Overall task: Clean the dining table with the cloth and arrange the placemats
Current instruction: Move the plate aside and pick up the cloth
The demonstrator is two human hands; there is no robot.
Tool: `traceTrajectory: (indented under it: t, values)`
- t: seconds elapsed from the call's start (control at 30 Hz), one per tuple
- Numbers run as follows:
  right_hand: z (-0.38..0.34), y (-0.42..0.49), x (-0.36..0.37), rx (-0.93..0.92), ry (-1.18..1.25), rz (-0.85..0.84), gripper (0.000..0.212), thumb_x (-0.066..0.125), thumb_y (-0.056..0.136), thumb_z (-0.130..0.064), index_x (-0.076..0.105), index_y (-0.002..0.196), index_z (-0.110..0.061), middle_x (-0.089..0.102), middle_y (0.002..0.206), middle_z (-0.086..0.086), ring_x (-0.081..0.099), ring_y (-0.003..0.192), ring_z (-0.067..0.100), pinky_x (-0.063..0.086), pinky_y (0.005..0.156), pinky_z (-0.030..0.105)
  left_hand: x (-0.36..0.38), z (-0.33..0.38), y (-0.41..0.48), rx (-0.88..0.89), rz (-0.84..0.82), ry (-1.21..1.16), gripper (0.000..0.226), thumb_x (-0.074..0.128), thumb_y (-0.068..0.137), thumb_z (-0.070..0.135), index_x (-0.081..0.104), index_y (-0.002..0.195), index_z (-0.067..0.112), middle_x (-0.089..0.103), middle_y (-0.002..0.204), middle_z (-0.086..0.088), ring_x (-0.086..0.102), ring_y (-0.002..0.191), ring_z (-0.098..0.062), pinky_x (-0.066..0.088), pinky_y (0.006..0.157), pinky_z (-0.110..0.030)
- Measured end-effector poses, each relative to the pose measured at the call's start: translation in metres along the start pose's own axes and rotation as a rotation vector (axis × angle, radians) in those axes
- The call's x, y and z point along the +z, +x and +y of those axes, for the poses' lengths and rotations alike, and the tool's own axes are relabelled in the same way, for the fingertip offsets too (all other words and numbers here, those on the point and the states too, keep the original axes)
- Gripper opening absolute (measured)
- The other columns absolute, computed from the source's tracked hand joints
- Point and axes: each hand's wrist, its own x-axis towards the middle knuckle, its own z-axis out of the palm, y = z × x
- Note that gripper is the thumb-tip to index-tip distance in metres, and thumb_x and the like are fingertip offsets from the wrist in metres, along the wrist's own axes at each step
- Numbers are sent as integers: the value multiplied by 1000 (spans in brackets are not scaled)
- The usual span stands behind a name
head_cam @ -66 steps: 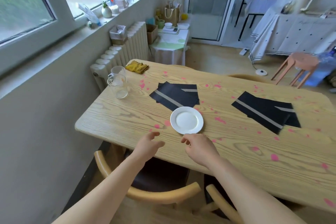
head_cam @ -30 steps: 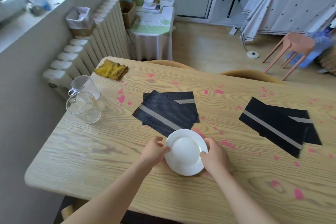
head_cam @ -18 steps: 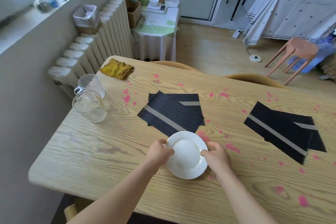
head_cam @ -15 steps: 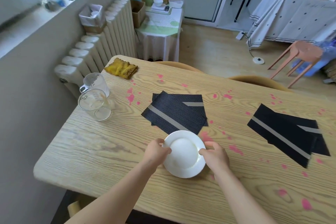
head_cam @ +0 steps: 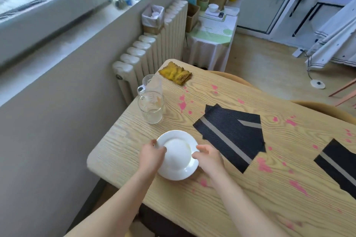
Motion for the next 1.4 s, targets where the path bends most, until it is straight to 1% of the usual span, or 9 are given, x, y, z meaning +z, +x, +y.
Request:
traceTrajectory:
  t: [0.2, 0.53, 0.7, 0.83, 0.97, 1.1, 1.17, 1.27, 1.4]
  values:
    - [-28, 9, 73, 30, 136, -169, 27, 68, 61, -22, 66, 88, -26, 69, 104, 1, 64, 101, 22, 51, 95, 43, -62, -26, 30, -73, 160, -12, 52, 57, 81, 19, 50, 133, 11, 53, 130, -13, 50, 119, -33, 43, 98, -44]
    - [-56, 21, 118, 37, 188, -275, 13, 65, 82, -9, 66, 92, -17, 68, 99, 4, 62, 91, 18, 52, 81, 29, -100, -29, 58, -52, 206, -106, 58, 57, 82, 18, 43, 138, 13, 47, 139, -10, 48, 124, -29, 42, 101, -44]
    - [-66, 31, 99, -76, -54, -55, 19, 60, 82, -10, 72, 89, -22, 69, 86, -5, 62, 78, 15, 52, 76, 32, -92, -4, 54, 214, 281, -19, 55, 55, 85, 11, 43, 138, 15, 40, 143, -2, 33, 133, -21, 26, 107, -30]
    - [-98, 52, 65, -281, -216, 117, 21, 54, 89, -10, 69, 96, -23, 65, 95, -9, 61, 88, 13, 51, 79, 31, -82, 40, 66, 528, 305, 89, 47, 58, 84, 12, 51, 130, 20, 44, 138, 3, 37, 127, -16, 24, 102, -19]
    - [-129, 89, 53, -437, -455, 115, 22, 52, 89, -11, 65, 101, -24, 63, 103, -3, 58, 94, 16, 42, 73, 27, -74, 80, 94, 704, 271, 250, 40, 60, 86, 19, 57, 125, 18, 47, 137, -1, 40, 128, -19, 32, 107, -29]
    - [-149, 134, 58, -525, -649, 135, 34, 48, 90, -9, 60, 118, -22, 45, 142, 0, 49, 118, 20, 47, 88, 31, -62, 111, 122, 766, 209, 435, 40, 58, 87, 26, 55, 126, 20, 43, 141, -4, 37, 132, -24, 29, 109, -35]
    - [-156, 151, 60, -543, -761, 134, 44, 45, 89, -5, 54, 130, -20, 30, 154, 0, 35, 134, 22, 38, 101, 33, -56, 120, 129, 795, 188, 503, 42, 57, 87, 29, 53, 128, 22, 42, 143, -4, 35, 133, -24, 27, 111, -37]
    - [-165, 180, 63, -539, -882, 108, 57, 44, 87, -5, 44, 140, -27, 16, 160, -1, 22, 142, 25, 30, 109, 37, -49, 127, 138, 810, 183, 524, 43, 56, 87, 31, 52, 129, 23, 41, 144, -3, 33, 134, -24, 25, 111, -38]
    - [-175, 217, 68, -579, -1020, 78, 51, 47, 89, -15, 50, 135, -37, 2, 162, -2, 2, 148, 24, 7, 118, 43, -45, 127, 145, 805, 209, 471, 40, 56, 87, 30, 54, 126, 23, 42, 143, -3, 34, 134, -23, 24, 111, -36]
